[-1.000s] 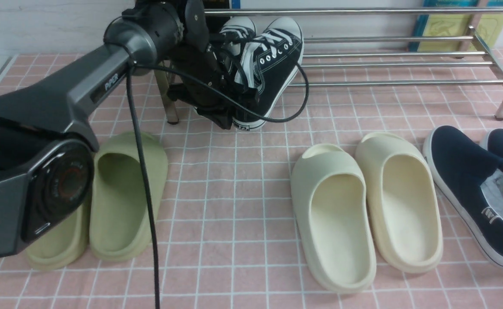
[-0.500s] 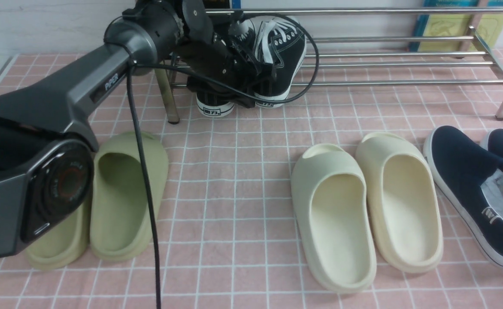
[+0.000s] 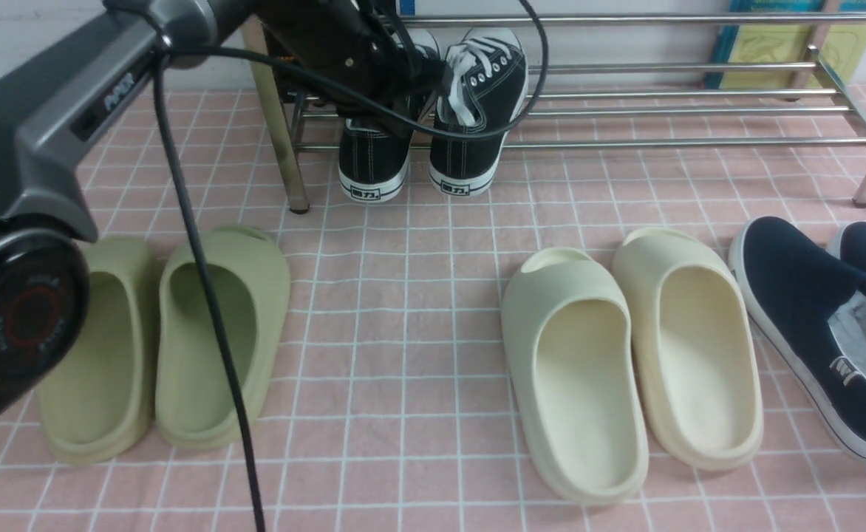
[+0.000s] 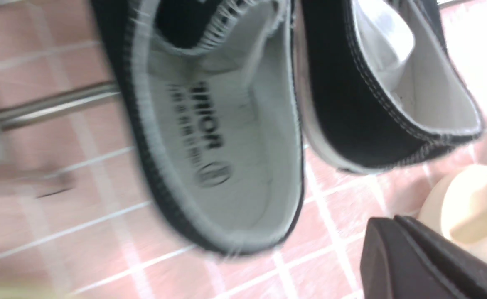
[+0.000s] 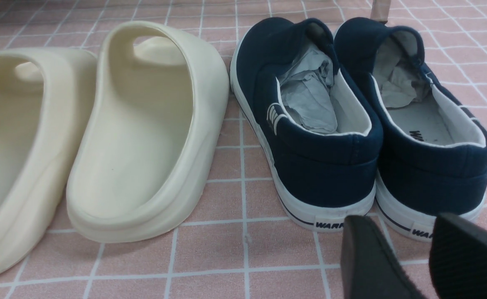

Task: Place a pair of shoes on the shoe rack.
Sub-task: Use the left arm to put a shoe into the shoe rack

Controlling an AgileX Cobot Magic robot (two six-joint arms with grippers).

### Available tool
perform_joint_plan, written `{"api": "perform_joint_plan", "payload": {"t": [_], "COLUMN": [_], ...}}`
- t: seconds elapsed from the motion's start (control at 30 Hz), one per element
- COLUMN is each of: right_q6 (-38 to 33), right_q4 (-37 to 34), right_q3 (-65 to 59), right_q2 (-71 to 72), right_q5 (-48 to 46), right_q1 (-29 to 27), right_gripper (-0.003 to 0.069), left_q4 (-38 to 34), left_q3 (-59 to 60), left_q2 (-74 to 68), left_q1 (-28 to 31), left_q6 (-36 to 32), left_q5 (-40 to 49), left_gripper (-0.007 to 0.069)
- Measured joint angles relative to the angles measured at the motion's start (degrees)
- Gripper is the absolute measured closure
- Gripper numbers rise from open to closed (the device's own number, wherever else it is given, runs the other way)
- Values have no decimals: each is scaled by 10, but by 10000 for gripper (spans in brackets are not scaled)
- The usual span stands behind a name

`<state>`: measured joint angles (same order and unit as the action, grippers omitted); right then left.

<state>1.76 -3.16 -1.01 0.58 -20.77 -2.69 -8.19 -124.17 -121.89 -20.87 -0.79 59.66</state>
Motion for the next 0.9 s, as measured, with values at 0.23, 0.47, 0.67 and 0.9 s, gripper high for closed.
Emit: {"api": "perform_joint_plan", "payload": {"t": [0.23, 0.47, 0.67, 0.9], "right_q6": [0, 0, 0, 0], "right_q4": [0, 0, 0, 0], "right_q3": [0, 0, 0, 0], "right_q2": [0, 0, 0, 0], "right_q5": [0, 0, 0, 0], "right_q1": [0, 0, 0, 0], "right_gripper": [419, 419, 419, 419], "left_q4": [106, 121, 105, 55], "left_q3": [-1, -1, 1, 0], "left_q2": [11, -72, -95, -97], "left_q1": [0, 2, 2, 0], "left_q6": [8, 30, 115, 134], "left_q5": [82, 93, -8, -60], "left_gripper": [608, 604, 603, 602]}}
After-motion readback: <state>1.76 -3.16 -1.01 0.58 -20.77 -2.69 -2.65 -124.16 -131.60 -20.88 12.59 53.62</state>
